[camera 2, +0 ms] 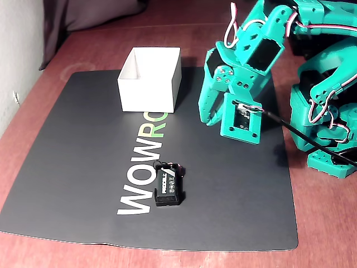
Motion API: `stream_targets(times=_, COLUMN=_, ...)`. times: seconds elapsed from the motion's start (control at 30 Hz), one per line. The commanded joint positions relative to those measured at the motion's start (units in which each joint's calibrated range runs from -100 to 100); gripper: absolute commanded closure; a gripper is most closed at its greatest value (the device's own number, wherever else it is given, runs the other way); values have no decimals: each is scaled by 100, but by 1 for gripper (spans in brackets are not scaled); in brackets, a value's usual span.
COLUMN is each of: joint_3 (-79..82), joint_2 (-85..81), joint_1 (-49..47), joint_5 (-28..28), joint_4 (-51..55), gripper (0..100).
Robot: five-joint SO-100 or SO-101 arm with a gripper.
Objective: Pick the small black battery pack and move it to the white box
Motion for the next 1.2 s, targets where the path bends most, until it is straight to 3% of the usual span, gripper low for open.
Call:
stream_targets(times=0.0, joint_3=-952, joint_2=668, joint_1=-6, joint_5=12, joint_4=-62, gripper=98)
stream_targets(times=0.33, joint_3=-1234, joint_2=1308, joint_1=-6, joint_5=50, joint_4=-18, gripper=98)
stream_targets(times=0.5, joint_3=-1487, joint_2=1633, joint_1=-6, joint_5=572, joint_4=-27, gripper=98)
stream_targets(times=0.67, joint_3=-1805, joint_2=2097, joint_1=-6, joint_5=588, joint_4=-9, gripper=88)
stream_targets(times=0.8, joint_3=-1905, joint_2=2369, joint_1=-18, joint_5=588, joint_4=-9, gripper=87)
stream_targets(times=1.17, joint_3=-1914, joint_2=2580, joint_1=-980, joint_5=555, joint_4=271, gripper=75)
